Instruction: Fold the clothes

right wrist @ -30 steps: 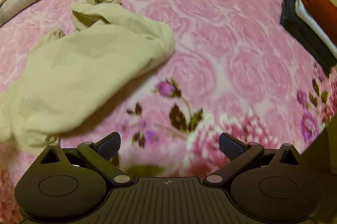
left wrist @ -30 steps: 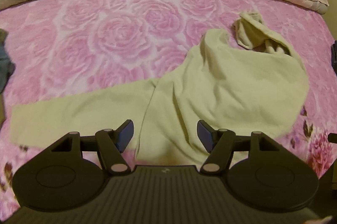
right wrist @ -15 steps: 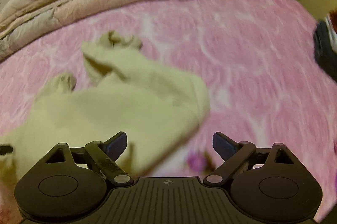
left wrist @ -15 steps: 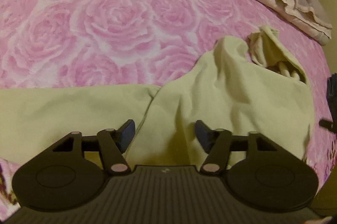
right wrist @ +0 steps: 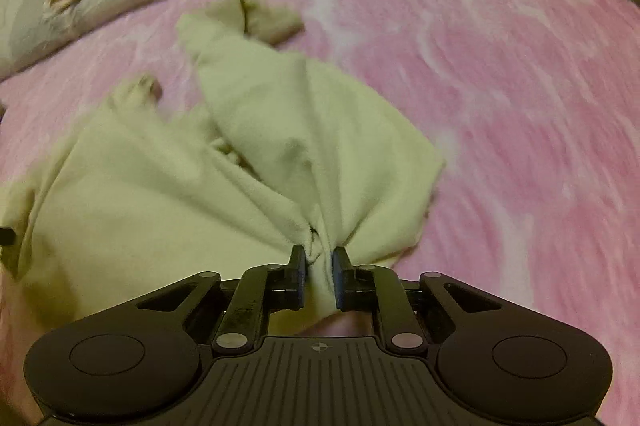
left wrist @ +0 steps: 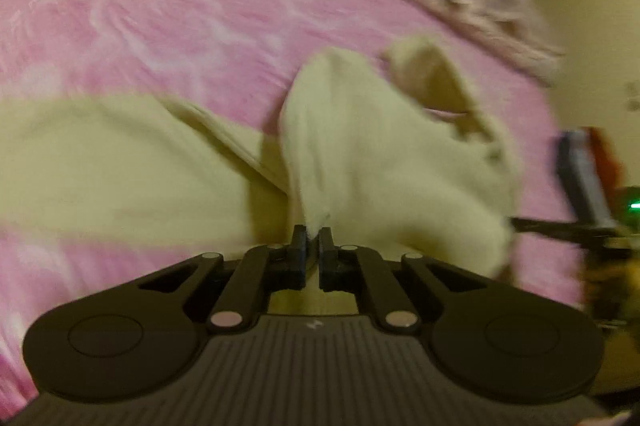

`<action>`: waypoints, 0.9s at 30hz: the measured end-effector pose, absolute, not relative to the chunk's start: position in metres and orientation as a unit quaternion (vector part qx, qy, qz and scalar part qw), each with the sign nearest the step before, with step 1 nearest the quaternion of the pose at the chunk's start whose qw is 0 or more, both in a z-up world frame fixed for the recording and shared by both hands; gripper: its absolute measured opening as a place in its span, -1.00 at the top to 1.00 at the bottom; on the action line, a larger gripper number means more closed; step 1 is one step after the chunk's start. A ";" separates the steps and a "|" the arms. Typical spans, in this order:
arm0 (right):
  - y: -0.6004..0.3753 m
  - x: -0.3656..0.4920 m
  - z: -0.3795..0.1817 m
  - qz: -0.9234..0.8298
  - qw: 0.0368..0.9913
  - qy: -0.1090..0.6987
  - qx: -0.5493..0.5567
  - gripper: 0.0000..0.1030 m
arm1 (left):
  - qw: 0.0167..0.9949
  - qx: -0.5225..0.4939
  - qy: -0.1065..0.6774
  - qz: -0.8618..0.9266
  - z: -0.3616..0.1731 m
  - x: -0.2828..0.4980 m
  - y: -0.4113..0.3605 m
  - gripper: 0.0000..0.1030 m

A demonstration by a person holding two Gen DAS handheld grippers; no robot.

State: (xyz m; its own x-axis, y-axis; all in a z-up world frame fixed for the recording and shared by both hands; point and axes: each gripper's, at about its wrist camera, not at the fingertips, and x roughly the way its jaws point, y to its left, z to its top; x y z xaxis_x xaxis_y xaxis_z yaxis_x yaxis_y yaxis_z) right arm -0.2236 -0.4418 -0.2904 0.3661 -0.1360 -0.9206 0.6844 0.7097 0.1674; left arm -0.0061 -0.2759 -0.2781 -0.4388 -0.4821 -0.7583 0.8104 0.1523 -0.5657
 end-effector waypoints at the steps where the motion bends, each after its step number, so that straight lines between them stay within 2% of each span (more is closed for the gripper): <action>1: -0.435 -0.238 -0.292 -0.255 0.767 0.514 0.288 0.76 | 0.481 0.139 0.584 -0.639 -0.276 -0.014 -0.258 0.97; 3: -0.428 -0.265 -0.300 -0.244 0.727 0.553 0.326 0.74 | 0.416 0.149 0.632 -0.637 -0.277 -0.038 -0.221 0.97; 5: -0.422 -0.289 -0.308 -0.249 0.681 0.600 0.338 0.68 | 0.392 0.197 0.646 -0.625 -0.280 -0.059 -0.194 0.97; 6: -0.420 -0.297 -0.305 -0.261 0.672 0.608 0.331 0.29 | 0.394 0.218 0.649 -0.613 -0.281 -0.063 -0.187 0.97; 7: -0.422 -0.301 -0.299 -0.274 0.673 0.603 0.329 -0.39 | 0.396 0.239 0.652 -0.600 -0.282 -0.067 -0.179 0.97; 8: -0.425 -0.304 -0.291 -0.287 0.677 0.594 0.326 -0.56 | 0.405 0.250 0.653 -0.589 -0.281 -0.067 -0.175 0.96; 10: -0.434 -0.290 -0.270 -0.299 0.717 0.553 0.301 -0.57 | 0.445 0.236 0.643 -0.578 -0.272 -0.052 -0.183 0.90; 12: -0.443 -0.261 -0.256 -0.292 0.757 0.519 0.270 -0.57 | 0.499 0.208 0.617 -0.572 -0.260 -0.032 -0.201 0.55; 13: -0.448 -0.244 -0.252 -0.284 0.775 0.504 0.255 -0.57 | 0.525 0.195 0.601 -0.570 -0.254 -0.022 -0.211 0.50; 19: -0.449 -0.134 -0.254 -0.223 0.847 0.460 0.146 -0.57 | 0.616 0.166 0.521 -0.568 -0.241 0.008 -0.264 0.43; 20: -0.447 -0.117 -0.262 -0.216 0.848 0.465 0.130 -0.57 | 0.621 0.166 0.513 -0.569 -0.242 0.008 -0.270 0.43; 21: -0.447 -0.104 -0.273 -0.212 0.847 0.473 0.118 -0.41 | 0.622 0.171 0.510 -0.570 -0.245 0.006 -0.274 0.43; 22: -0.450 -0.104 -0.280 -0.218 0.843 0.475 0.123 0.50 | 0.622 0.176 0.506 -0.571 -0.247 0.004 -0.278 0.43; 23: -0.453 -0.104 -0.288 -0.225 0.839 0.478 0.127 0.91 | 0.623 0.181 0.502 -0.572 -0.250 0.002 -0.283 0.43; 24: -0.456 -0.107 -0.293 -0.233 0.837 0.476 0.136 0.89 | 0.621 0.186 0.499 -0.574 -0.251 0.001 -0.284 0.43; 27: -0.477 -0.185 -0.259 -0.297 0.852 0.357 0.241 0.90 | 0.613 0.193 0.492 -0.587 -0.251 0.004 -0.289 0.43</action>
State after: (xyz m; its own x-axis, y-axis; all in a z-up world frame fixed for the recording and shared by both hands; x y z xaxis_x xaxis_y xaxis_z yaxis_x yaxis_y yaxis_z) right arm -0.1848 -0.4765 -0.2591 0.5680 -0.3343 -0.7521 0.6789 0.7069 0.1985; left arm 0.0045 -0.2892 -0.2512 -0.1739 -0.5305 -0.8296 0.9098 0.2359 -0.3416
